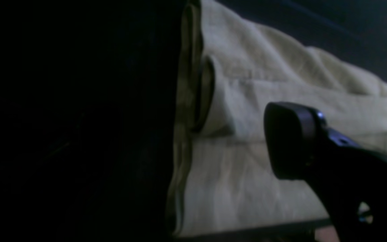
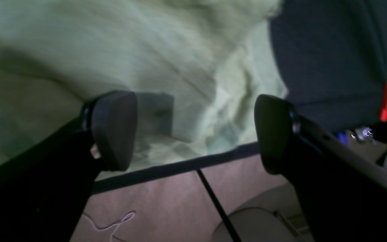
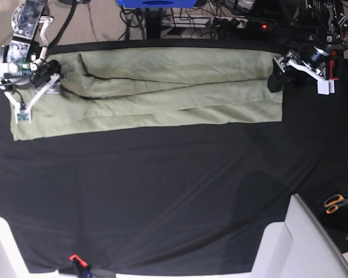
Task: Fold the T-shirt properly
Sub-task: 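Grasp the shirt's side edge with the left gripper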
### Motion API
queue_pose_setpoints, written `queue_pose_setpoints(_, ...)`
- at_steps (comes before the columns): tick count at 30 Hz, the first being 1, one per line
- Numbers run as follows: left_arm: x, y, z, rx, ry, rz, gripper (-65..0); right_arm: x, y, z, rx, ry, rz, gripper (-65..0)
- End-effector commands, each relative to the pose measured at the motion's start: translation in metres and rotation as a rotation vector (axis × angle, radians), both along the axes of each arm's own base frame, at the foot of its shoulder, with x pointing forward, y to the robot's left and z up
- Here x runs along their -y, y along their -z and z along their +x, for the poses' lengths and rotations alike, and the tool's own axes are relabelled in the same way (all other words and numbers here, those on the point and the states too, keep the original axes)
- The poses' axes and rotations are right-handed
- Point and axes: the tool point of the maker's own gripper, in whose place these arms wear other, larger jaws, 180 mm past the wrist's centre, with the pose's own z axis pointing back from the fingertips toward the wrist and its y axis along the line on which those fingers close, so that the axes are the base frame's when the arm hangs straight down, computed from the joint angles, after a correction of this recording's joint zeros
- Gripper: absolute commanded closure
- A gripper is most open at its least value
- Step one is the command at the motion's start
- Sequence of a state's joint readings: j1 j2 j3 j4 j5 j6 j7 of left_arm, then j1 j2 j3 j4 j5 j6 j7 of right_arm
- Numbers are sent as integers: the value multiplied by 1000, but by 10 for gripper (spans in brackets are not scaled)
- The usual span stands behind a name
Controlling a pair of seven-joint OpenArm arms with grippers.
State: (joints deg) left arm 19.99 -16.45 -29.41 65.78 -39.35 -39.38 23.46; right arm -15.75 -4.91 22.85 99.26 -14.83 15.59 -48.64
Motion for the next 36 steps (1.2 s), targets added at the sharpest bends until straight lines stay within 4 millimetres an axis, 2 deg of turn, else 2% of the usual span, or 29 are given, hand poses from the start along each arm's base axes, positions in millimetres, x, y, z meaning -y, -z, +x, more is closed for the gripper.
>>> queue_pose_setpoints(1, -1, -3, 5, 14, 7, -6, -650, 6, -8, 6, 28, -2, -23, -513)
queue_pose_setpoints(8, 39, 25, 3, -39, 24, -102, -650, 6, -6, 0, 16, -2, -23, -512)
queue_pose_setpoints(13, 40, 30, -1, -53, 15, -112, -650, 6, -6, 1, 18, -2, -24, -512)
queue_pose_setpoints(14, 38, 32, -3, -63, 12, -111, -619, 6, -6, 1, 18, -2, -24, -512)
queue_pose_setpoints(15, 36, 33, -5, -67, 7, -112, -556, 6, -6, 1, 18, -2, -24, -512)
queue_pose_setpoints(17, 25, 30, -1, -54, -23, -103, -385, 6, -6, 1, 18, -2, -24, -512)
queue_pose_setpoints(19, 10, 28, 3, -42, -71, -97, -165, 6, -6, 1, 18, -2, -24, -512)
queue_pose_setpoints(20, 5, 27, 7, -31, -89, -99, -31, 6, -6, 1, 18, -2, -24, -512)
queue_pose_setpoints(21, -1, 23, 15, -16, -103, -94, 0, 6, -6, 1, 18, -2, -24, -512)
queue_pose_setpoints(25, -37, 7, 42, 13, -93, 21, 0, 6, -6, 1, 18, -2, -24, -512)
queue_pose_setpoints(28, -75, -16, 59, 42, -113, 144, 0, 6, -6, 1, 18, -2, -24, -512)
queue_pose_setpoints(30, -92, -32, 65, 56, -98, 232, 0, 6, -6, 1, 18, -2, -24, -512)
queue_pose_setpoints(32, -97, -49, 71, 68, -45, 337, 0, 6, -6, 1, 18, -2, -24, -512)
queue_pose_setpoints(34, -96, -60, 63, 53, 26, 449, 0, 6, -6, 1, 18, -2, -24, -512)
queue_pose_setpoints(36, -82, -72, 59, 60, 93, 548, 0, 6, -6, 1, 18, -2, -24, -512)
